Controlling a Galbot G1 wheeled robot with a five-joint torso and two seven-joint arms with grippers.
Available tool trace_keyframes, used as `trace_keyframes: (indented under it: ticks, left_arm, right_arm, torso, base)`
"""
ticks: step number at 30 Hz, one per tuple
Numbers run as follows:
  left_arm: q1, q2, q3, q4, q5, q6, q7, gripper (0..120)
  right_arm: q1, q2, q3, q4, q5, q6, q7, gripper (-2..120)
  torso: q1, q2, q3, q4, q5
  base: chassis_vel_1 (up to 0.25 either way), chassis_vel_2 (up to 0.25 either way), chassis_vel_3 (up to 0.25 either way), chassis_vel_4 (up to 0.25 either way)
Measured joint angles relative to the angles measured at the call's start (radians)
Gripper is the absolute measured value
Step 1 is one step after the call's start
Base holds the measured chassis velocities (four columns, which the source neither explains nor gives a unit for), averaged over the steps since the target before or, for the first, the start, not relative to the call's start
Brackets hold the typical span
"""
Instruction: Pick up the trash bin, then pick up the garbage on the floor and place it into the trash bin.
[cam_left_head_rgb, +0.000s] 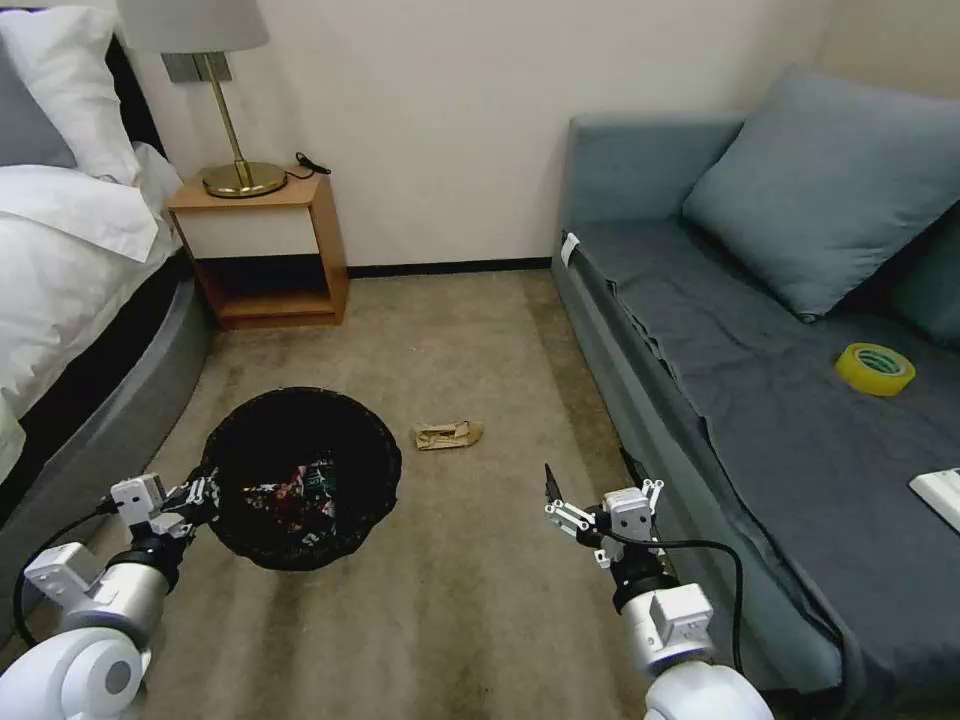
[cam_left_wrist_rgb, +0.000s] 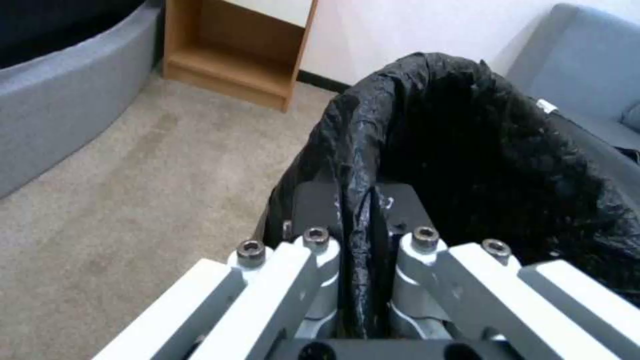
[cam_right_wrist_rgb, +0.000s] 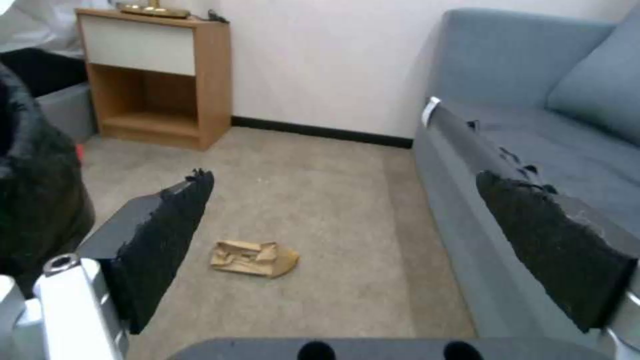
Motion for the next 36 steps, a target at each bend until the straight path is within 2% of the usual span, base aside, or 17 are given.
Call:
trace_keyframes:
  ticks: [20,36]
  left_arm:
    - [0.008,0.003,-0.013,0.003,-0.019,-0.001,0.002,5]
    - [-0.003,0.007,-0.036,0.032,-0.018,-0.007,0.002,5]
  right_arm:
    - [-0.023,-0.007,-0.007,0.012,-0.008,-0.016,-0.025,100]
    - [-0.025,-0.011,-0.008,0.005,-0.015,-0.007,-0.04,100]
  torso:
    - [0.0,0.0,0.0,0.0,0.0001]
    - [0.0,0.0,0.0,0.0,0.0001]
  base:
    - [0.0,0.0,0.0,0.0]
    - [0.0,0.0,0.0,0.0]
